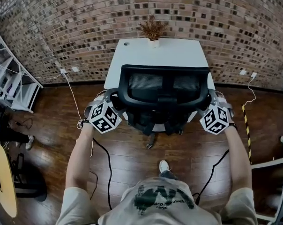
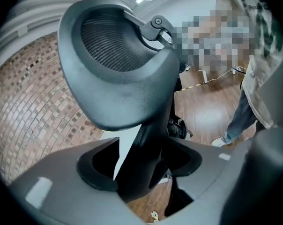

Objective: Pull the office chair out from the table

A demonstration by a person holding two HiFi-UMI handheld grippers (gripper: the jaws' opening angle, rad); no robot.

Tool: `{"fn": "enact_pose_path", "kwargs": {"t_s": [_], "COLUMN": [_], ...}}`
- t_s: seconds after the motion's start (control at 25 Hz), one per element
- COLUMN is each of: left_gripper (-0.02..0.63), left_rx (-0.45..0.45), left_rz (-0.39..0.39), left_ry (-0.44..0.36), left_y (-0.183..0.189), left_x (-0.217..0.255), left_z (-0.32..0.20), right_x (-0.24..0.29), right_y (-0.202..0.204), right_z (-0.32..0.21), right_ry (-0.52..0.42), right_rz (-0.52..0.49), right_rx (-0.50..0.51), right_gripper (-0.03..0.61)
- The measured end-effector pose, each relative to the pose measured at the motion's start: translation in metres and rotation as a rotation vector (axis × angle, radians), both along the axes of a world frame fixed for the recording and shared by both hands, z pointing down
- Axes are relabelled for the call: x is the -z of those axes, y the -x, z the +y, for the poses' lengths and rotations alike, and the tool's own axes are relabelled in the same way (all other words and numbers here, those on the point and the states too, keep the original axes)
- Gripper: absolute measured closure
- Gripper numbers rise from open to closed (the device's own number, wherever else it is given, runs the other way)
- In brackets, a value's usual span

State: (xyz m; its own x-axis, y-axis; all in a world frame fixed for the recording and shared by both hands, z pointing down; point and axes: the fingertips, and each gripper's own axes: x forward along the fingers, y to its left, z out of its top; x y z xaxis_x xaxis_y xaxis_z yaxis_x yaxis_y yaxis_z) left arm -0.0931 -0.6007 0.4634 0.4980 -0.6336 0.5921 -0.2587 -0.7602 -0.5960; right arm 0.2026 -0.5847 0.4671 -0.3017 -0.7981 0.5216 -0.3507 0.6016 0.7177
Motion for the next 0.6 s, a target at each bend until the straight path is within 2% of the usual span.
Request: {"fn": "enact_pose_path", "kwargs": {"t_s": [0.16, 0.6], "left_gripper": [0.308, 0.313], "left_rx": [-0.009, -0.053], "left_rz": [-0.010, 0.021], "left_ry": [0.011, -0.050], "left_y": [0.009, 0.000], "left_x": [0.000, 0.003], "left_z": [0.008, 0.058], "right_x": [0.000, -0.003], "right_y": [0.009, -0.002], "right_z": [0.015, 0.061], "right_ry": [0.002, 0.020], "right_rz": [0.005, 0.015], "right_rx": [-0.019, -0.061], "right_gripper": [0.282, 0.282]}}
